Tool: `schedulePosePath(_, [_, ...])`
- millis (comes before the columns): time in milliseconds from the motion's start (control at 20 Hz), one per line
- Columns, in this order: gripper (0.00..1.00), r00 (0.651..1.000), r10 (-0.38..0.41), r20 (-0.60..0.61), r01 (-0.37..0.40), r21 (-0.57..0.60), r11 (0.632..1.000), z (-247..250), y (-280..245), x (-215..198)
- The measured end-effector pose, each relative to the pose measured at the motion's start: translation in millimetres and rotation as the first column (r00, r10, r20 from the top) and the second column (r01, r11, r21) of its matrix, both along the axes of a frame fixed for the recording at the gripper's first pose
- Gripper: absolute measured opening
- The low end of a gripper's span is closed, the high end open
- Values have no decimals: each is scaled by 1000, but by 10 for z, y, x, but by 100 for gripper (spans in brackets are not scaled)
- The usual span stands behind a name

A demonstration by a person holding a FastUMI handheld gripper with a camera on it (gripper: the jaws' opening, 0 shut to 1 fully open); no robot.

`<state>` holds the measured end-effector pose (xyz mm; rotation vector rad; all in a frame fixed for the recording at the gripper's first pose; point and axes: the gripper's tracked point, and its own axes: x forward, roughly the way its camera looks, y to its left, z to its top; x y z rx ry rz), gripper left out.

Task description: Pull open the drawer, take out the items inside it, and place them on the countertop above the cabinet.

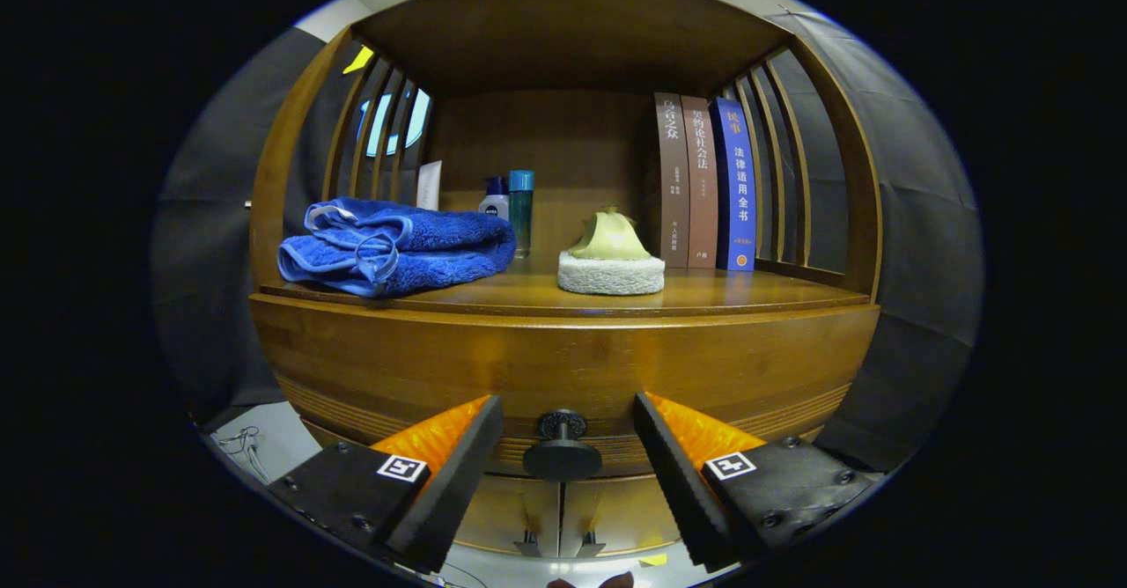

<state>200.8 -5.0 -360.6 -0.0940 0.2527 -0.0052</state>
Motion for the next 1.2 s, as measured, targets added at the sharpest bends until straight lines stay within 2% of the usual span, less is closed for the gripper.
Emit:
schedulePosePath(100, [99,1000,16,-15,-16,-16,1000,32,-7,-43])
schedulePosePath(250, [99,999,30,24,-31,23,999,389,26,-179])
schedulePosePath(600, [99,994,6,108,-14,71,997,1635,-21,-925])
schedulePosePath(800, [99,994,34,103,-40,53,998,2228,38,-1344])
schedulePosePath(1200, [98,988,65,139,-70,30,997,3054,42,-1943])
